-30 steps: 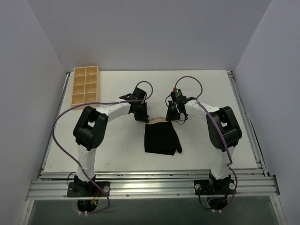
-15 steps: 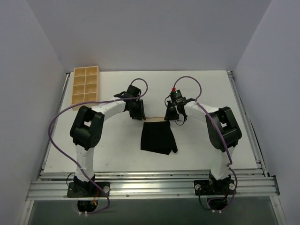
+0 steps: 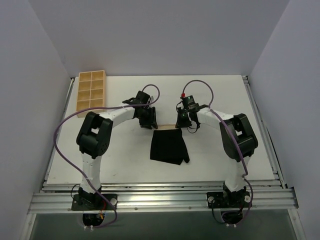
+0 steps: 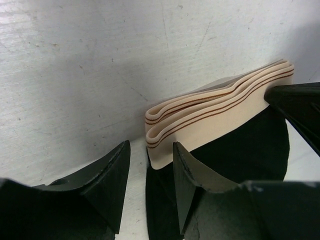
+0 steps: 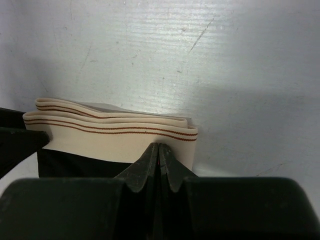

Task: Roll the underwear
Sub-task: Fold the underwear

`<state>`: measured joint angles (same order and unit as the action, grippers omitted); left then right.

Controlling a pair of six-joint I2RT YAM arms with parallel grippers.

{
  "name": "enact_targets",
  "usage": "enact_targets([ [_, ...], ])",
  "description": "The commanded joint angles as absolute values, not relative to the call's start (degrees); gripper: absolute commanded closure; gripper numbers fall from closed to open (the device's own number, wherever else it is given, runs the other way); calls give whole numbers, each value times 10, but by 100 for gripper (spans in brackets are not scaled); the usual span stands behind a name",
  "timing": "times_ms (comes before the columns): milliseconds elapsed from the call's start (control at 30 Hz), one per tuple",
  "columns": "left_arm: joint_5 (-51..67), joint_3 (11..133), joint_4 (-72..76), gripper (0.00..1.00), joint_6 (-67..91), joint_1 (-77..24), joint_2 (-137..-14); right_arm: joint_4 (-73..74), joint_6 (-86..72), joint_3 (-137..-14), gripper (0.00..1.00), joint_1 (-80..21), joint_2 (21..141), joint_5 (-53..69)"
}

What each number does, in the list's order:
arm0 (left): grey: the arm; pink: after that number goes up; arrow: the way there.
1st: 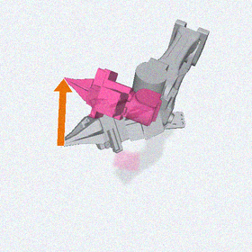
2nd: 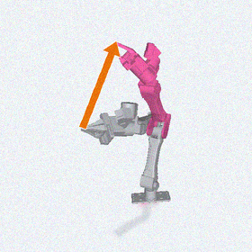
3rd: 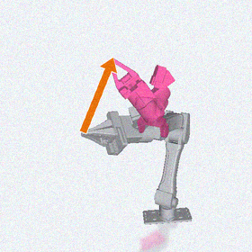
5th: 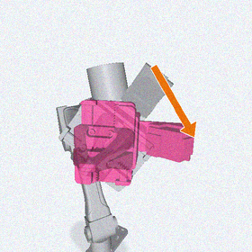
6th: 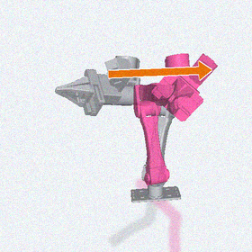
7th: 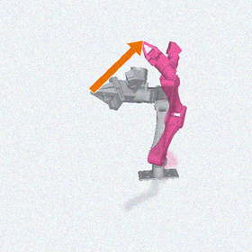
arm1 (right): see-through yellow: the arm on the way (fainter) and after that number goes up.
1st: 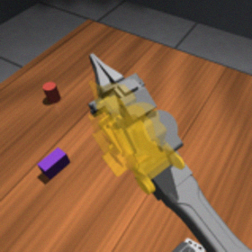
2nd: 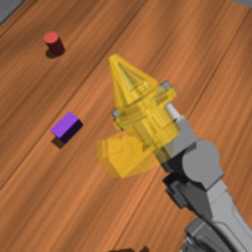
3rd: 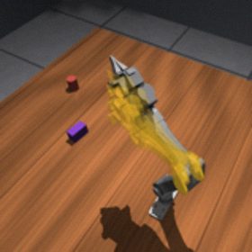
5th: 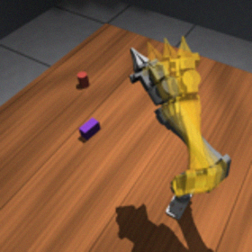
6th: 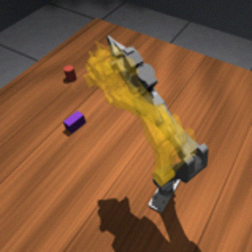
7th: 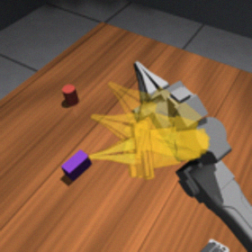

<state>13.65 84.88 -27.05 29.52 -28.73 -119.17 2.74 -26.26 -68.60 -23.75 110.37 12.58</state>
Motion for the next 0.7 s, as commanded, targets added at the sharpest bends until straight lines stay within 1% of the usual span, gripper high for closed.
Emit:
enact_targets([
  [0,155,876,-263,52,282,-280,-1208,86,-190,-682,98,-215,1142,96],
  [100,161,884,-265,52,282,-276,-1221,91,-151,-701,98,-213,1147,100],
  [167,172,887,-265,56,287,-274,-1227,95,-135,-720,97,-210,1152,101],
  [200,180,888,-258,63,293,-272,-1231,104,-121,-729,97,-209,1157,101],
  [300,195,888,-248,81,306,-272,-1234,119,-105,-763,93,-208,1172,108],
  [333,199,885,-245,89,310,-273,-1235,125,-107,-772,92,-208,1175,111],
  [367,204,882,-243,91,315,-274,-1234,129,-109,-782,89,-207,1177,112],
  [467,199,870,-244,92,336,-279,-1230,146,-125,-813,84,-208,1165,125],
  [533,193,847,-249,91,358,-283,-1220,162,-146,-824,83,-208,1143,123],
  [567,184,839,-250,87,375,-287,-1216,170,-154,-824,83,-208,1124,120],
  [667,167,802,-264,87,415,-297,-1194,184,-188,-805,82,-211,1078,117],
])
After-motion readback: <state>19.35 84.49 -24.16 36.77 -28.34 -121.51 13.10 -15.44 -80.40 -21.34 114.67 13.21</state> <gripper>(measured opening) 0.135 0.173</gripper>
